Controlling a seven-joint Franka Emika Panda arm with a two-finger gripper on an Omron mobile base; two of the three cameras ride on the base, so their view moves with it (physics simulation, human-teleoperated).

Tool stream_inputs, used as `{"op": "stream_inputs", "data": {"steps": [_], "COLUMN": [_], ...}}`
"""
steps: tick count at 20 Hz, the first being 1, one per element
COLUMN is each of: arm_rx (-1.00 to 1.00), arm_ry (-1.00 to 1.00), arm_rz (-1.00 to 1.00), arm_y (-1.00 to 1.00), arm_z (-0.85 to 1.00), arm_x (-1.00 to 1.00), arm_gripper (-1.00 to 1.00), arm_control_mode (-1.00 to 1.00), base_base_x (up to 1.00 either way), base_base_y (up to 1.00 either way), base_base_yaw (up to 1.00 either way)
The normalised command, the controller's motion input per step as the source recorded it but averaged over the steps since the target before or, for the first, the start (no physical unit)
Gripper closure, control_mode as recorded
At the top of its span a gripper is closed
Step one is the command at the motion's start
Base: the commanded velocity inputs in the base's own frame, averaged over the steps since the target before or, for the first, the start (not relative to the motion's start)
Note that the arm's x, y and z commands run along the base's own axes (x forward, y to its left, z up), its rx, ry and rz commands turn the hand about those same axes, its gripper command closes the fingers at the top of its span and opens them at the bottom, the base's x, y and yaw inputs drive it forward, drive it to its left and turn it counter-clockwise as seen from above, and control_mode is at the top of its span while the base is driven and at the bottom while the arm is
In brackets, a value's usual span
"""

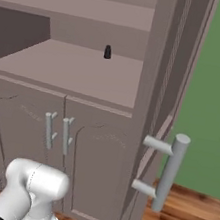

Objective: Pick the lemon wedge from the cabinet and place it in the bowl. Then pick the bowl and place it in the sink. Then turn on the sink facuet.

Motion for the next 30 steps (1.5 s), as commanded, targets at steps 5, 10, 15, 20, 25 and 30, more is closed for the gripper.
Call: {"op": "stream_inputs", "data": {"steps": [5, 10, 15, 20, 25, 30], "arm_rx": [0.00, 0.00, 0.00, 0.00, 0.00, 0.00], "arm_ry": [0.00, 0.00, 0.00, 0.00, 0.00, 0.00], "arm_rz": [0.00, 0.00, 0.00, 0.00, 0.00, 0.00], "arm_y": [0.00, 0.00, 0.00, 0.00, 0.00, 0.00], "arm_z": [0.00, 0.00, 0.00, 0.00, 0.00, 0.00], "arm_x": [0.00, 0.00, 0.00, 0.00, 0.00, 0.00], "arm_gripper": [1.00, 1.00, 1.00, 1.00, 1.00, 1.00], "arm_control_mode": [1.00, 1.00, 1.00, 1.00, 1.00, 1.00], "base_base_x": [-0.51, -0.56, -0.42, -0.29, -0.14, -0.14], "base_base_y": [0.00, 0.00, 0.00, 0.00, 0.00, 0.00], "base_base_yaw": [0.28, 0.29, 0.27, 0.27, 0.33, 0.35]}}
